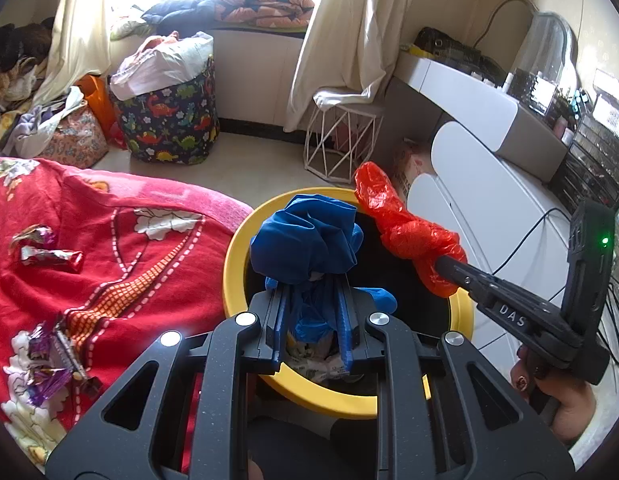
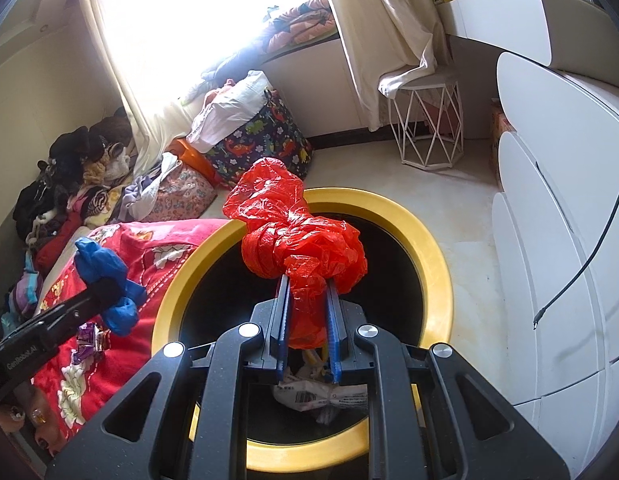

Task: Collect trash
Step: 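Open both tools over the yellow bin to drop the blue item and red bag, then move both tools back over the candy wrappers on the bed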

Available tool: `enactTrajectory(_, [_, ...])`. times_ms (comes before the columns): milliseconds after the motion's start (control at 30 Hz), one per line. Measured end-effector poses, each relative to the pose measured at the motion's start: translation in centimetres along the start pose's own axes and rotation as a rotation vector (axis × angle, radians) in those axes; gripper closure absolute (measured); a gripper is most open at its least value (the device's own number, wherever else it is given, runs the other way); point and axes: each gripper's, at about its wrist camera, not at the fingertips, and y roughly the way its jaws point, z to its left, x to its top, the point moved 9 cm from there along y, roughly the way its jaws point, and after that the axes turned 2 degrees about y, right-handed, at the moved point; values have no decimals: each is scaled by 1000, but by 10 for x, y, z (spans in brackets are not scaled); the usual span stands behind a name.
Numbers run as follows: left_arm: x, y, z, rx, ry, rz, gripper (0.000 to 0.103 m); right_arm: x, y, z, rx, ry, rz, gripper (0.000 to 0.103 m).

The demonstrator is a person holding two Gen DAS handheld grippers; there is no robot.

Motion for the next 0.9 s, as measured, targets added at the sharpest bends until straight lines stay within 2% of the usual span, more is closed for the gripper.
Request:
enactTrajectory(167, [-3,11,-5,0,13,23,87,2,-1,-4,-2,17,3,86])
enactTrajectory(233, [-3,14,-4,1,1,29,79,2,-2,-7,-3,35,1,81])
enactTrajectory(267, [-2,14,-3,-1,-10,28,63,4,-3,-8,1,44,-2,78])
enactTrajectory(300, [-2,14,-2,-1,-19,26,47,4,-5,-9,-2,49,-8,70])
enactTrajectory(333, [-2,13,1,6,-32,24,41,6,-7,-11,-4,55,-18,63])
enactTrajectory(400, [-1,10,5,15,-50,15,18,8,-10,-14,-4,79,-34,56])
enactTrajectory(433, [0,6,9,21,-65,5,13,9,-11,-14,-5,87,-41,54])
enactTrajectory(600, [2,-9,24,59,-106,-24,11,10,-12,-7,-4,69,-51,44])
enactTrajectory(900, [10,-35,52,124,-137,-84,11,12,-21,26,44,-5,-89,37])
